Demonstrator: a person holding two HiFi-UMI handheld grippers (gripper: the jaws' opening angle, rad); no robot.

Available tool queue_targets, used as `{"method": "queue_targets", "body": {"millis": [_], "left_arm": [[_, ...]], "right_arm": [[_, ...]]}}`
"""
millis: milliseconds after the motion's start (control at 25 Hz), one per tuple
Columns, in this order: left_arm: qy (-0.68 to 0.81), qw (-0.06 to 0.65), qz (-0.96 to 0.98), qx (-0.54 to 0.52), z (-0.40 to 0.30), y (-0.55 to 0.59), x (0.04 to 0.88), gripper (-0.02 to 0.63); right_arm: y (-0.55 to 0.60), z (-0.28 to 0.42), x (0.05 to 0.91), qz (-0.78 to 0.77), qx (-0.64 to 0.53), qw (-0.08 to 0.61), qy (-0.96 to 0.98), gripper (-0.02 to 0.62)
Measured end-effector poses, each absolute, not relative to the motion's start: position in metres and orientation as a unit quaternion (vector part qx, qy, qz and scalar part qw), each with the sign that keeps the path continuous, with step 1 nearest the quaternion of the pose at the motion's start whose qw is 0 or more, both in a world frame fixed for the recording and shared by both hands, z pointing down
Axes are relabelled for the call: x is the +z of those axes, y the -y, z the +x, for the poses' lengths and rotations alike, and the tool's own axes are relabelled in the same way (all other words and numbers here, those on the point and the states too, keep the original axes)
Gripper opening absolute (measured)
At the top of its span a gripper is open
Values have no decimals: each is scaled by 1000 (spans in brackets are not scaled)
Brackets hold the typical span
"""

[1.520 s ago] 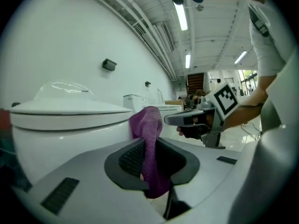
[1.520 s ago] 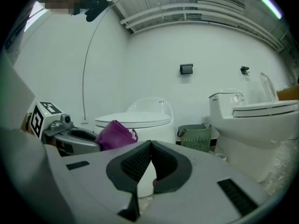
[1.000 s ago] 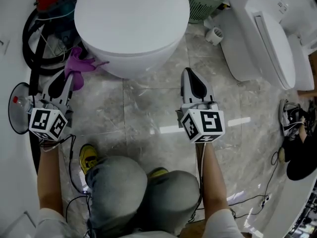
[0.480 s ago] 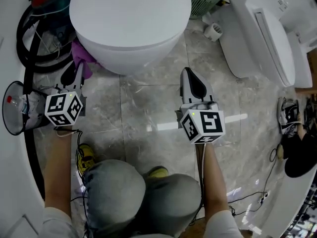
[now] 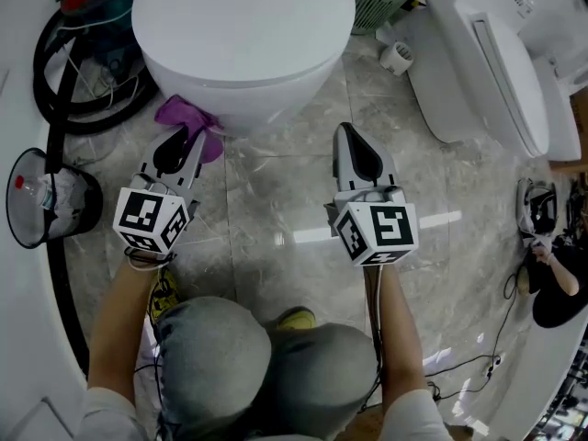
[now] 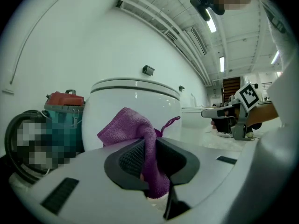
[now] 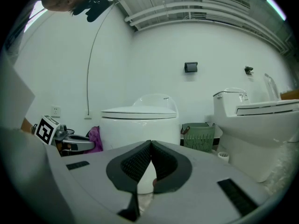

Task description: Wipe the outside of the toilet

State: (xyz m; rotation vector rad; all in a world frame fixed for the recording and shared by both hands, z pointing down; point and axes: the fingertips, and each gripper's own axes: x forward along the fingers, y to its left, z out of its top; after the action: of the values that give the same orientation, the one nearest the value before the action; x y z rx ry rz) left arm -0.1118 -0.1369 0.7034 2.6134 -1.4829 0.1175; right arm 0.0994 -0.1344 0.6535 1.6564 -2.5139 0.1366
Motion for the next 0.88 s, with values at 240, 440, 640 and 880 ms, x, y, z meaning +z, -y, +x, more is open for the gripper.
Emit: {"method": "queue_targets", "body": {"millis": [240,440,640,880], "left_arm": [[411,19,909,68,-50,120,702,86],[384,-4,920,72,-12,129,705,86],[361,-14,929,84,13,133,717,86],[306,-21,944,124,56,137,736,86]], "right_arm": [[128,100,654,548,41,65,833,9],[126,111,655,553,39,71,829,8],[126,127,663,567,44,78,819,9],[125,130,668,570,47,83,816,9]]}}
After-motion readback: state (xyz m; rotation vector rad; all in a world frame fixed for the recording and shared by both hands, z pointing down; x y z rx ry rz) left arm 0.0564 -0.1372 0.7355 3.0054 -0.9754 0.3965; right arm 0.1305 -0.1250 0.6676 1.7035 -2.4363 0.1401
